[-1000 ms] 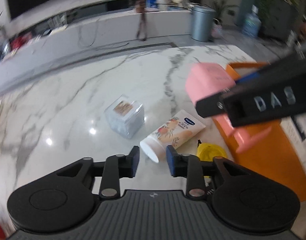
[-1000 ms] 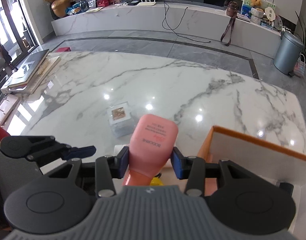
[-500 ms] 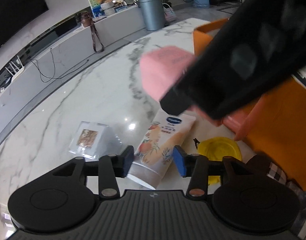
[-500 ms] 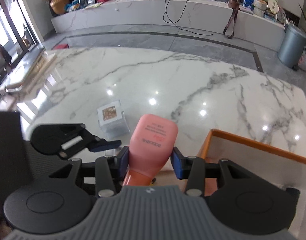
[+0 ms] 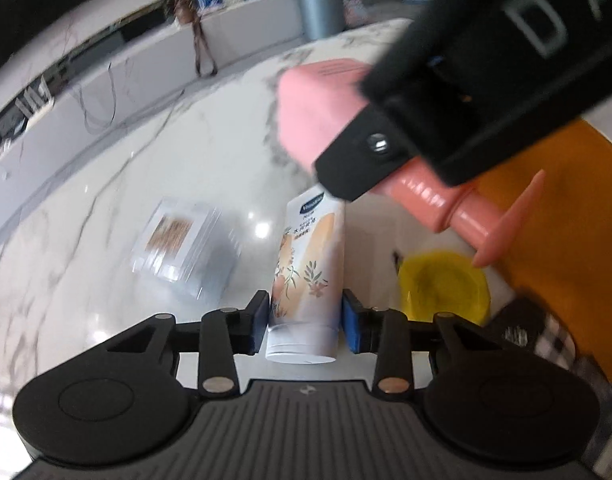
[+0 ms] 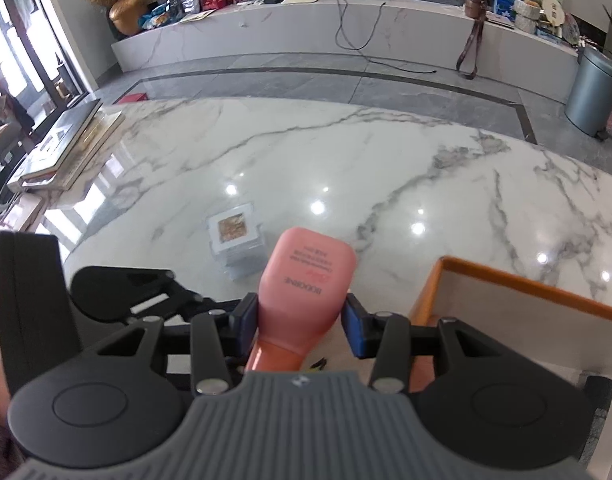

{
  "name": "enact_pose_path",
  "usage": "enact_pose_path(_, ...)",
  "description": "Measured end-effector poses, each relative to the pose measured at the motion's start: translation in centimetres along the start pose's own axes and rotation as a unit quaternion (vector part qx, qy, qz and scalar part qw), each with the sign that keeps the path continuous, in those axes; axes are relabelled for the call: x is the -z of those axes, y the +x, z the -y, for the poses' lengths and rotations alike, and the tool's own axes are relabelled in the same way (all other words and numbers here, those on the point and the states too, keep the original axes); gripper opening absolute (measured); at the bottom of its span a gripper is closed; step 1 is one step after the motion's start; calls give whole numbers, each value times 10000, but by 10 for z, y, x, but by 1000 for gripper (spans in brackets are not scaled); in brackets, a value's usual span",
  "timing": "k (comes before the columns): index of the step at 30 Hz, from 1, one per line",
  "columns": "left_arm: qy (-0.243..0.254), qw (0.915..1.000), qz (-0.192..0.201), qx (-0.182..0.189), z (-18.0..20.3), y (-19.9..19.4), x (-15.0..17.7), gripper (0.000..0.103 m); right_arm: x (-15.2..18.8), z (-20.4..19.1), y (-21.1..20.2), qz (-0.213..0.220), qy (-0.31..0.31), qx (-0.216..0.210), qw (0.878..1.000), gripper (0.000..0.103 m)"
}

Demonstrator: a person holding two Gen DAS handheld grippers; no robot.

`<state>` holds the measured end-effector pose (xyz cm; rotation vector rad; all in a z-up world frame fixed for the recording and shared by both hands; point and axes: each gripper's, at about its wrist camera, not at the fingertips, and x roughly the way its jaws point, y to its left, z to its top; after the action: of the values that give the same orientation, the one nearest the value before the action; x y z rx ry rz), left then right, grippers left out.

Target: Organize rigid objects

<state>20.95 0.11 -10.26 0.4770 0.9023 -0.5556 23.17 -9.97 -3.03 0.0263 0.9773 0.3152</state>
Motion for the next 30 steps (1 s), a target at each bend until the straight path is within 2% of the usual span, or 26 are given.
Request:
enact_pose_path(4,-365,9984,-430,-90,-10,-13,14,41,5,-12,2,-2,-162,99,9998,46)
enact_pose_path(6,-723,9959,-543,-82,-18,-19,22,41,7,-18,3,18,-261,132,9996,46)
enact_pose_path(8,-955,9944,-460,-39,-24,-22,30,47,10,-21,5,-69,-277,49,9996,46)
enact_pose_path(10,-987,9944,-350,-125,-28,-21,30,51,13,-24,7,-144,-299,33,9994,45)
enact_pose_path(12,-910,9953,-253,-222,-25,-19,30,52,18,-26,9,-195,-324,75,9993,46)
enact_pose_path(17,-1313,9911,-191,60,-37,-15,27,49,22,-30,12,-262,-371,84,9989,45)
enact_pose_path(25,-1379,9902,-200,56,-38,-22,30,47,26,-30,17,-305,-342,18,9989,45)
enact_pose_path(30,-1840,9823,-216,263,-50,-28,32,47,28,-31,18,-314,-305,-48,9990,45)
